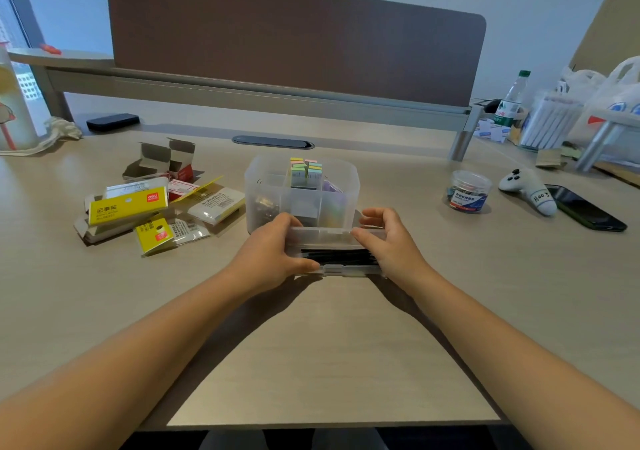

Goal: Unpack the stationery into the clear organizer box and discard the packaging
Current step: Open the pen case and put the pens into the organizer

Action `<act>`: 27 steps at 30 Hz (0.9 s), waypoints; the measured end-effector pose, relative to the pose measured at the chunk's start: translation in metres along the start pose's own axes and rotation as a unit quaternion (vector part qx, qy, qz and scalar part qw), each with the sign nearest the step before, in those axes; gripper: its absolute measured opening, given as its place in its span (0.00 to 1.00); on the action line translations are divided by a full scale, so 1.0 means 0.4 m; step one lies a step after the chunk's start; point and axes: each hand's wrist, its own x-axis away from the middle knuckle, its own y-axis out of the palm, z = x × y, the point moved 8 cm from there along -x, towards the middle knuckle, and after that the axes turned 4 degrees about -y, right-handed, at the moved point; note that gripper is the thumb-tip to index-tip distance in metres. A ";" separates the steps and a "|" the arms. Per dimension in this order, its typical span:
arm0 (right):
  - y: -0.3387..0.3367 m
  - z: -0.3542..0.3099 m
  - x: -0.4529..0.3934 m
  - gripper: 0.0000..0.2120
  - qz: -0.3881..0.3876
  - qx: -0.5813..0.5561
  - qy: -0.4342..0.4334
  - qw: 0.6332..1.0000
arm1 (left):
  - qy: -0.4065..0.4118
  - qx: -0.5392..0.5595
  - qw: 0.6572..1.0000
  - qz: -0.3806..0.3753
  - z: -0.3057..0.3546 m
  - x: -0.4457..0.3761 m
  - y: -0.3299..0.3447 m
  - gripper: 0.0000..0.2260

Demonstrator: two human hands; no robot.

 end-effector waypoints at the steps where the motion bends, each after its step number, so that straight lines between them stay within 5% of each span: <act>1: 0.006 -0.002 0.003 0.20 -0.019 0.001 -0.001 1.000 | -0.007 -0.017 1.000 0.007 -0.002 0.002 -0.001 0.24; 12: -0.029 0.023 0.058 0.29 -0.094 0.106 0.027 0.990 | -0.057 -0.068 0.996 0.024 -0.006 0.016 -0.006 0.30; 27: -0.029 0.031 0.050 0.26 -0.039 0.057 0.037 0.997 | -0.063 -0.071 0.991 -0.095 0.037 0.015 0.008 0.18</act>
